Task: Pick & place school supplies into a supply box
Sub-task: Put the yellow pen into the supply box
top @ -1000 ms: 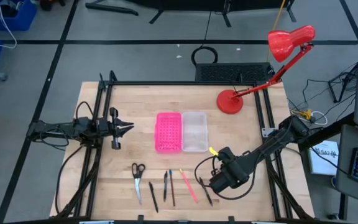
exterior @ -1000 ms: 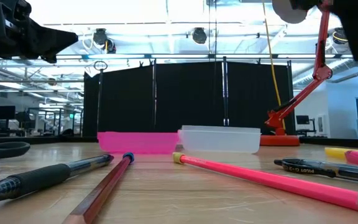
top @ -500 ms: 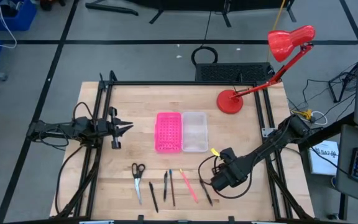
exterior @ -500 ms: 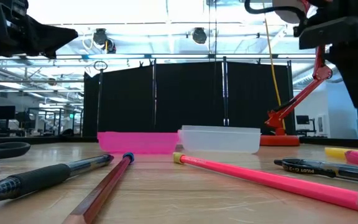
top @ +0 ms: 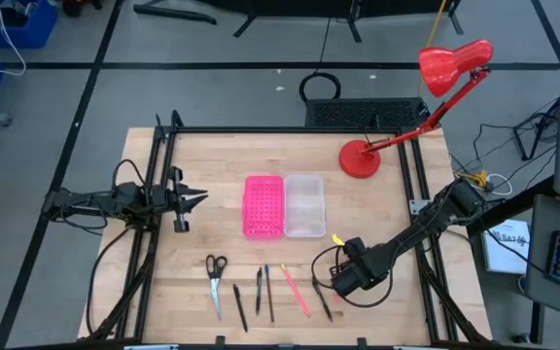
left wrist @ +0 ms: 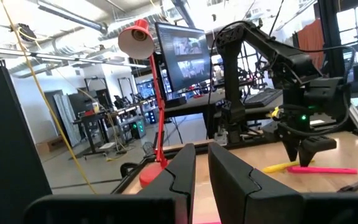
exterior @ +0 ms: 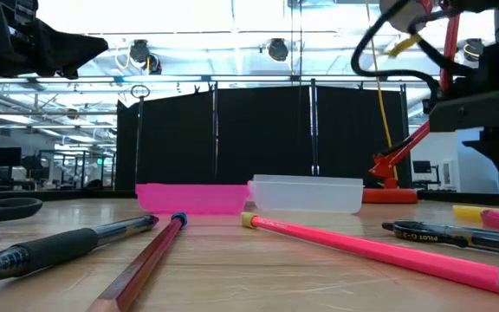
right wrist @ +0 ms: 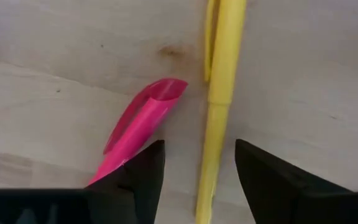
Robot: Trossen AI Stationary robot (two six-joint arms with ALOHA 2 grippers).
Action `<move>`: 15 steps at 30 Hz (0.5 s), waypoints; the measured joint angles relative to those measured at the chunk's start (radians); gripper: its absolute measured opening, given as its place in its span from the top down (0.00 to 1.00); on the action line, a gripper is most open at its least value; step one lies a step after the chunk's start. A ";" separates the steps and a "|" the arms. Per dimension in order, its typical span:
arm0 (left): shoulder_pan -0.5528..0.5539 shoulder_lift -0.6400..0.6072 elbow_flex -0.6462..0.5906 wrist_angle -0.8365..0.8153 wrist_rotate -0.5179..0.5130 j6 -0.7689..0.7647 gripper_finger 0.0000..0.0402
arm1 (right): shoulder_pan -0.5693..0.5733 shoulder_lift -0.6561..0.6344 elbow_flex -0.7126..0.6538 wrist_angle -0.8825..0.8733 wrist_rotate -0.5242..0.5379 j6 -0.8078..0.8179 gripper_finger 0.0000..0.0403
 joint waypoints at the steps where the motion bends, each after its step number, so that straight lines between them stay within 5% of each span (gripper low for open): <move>1: 0.000 0.000 0.000 0.000 0.000 0.000 0.87 | 0.000 -0.002 -0.016 0.022 -0.012 -0.007 0.56; 15: 0.000 0.000 0.000 -0.004 0.000 -0.032 0.87 | 0.001 0.002 -0.130 0.110 -0.099 -0.072 0.83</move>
